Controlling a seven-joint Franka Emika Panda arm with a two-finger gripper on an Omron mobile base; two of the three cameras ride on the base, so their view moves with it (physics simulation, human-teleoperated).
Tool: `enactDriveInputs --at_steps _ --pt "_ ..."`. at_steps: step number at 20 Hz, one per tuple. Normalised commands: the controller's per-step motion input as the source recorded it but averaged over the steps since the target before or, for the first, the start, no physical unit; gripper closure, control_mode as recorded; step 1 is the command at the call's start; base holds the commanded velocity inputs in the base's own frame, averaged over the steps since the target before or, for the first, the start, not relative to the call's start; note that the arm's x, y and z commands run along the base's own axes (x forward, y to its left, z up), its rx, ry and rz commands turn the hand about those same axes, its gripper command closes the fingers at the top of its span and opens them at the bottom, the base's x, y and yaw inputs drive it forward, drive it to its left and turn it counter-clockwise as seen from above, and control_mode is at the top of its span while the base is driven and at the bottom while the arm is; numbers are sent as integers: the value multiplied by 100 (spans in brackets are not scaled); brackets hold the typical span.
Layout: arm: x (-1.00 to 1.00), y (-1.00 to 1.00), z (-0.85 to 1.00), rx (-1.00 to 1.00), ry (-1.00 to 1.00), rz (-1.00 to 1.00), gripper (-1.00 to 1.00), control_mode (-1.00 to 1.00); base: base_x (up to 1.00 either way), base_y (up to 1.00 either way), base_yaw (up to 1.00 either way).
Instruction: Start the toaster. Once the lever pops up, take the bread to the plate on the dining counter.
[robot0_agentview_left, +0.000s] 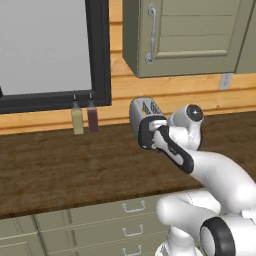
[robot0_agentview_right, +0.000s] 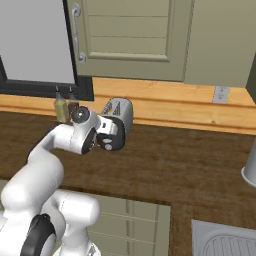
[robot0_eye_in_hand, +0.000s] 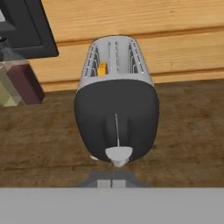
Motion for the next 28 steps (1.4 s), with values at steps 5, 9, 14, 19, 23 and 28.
enactDriveInputs --at_steps 5,9,14,19,23,28 --pt "0 0 100 2 18 0 100 -100 0 0 0" --pt "0 0 80 0 22 -1 100 -100 0 0 0" --pt "0 10 9 -2 4 0 -100 -100 0 0 0" --pt "-1 6 0 -2 0 0 -100 -100 0 0 0" --pt "-10 4 0 -4 -9 0 -100 -100 0 0 0" --pt "-12 5 6 -6 -12 0 -100 -100 0 0 0"
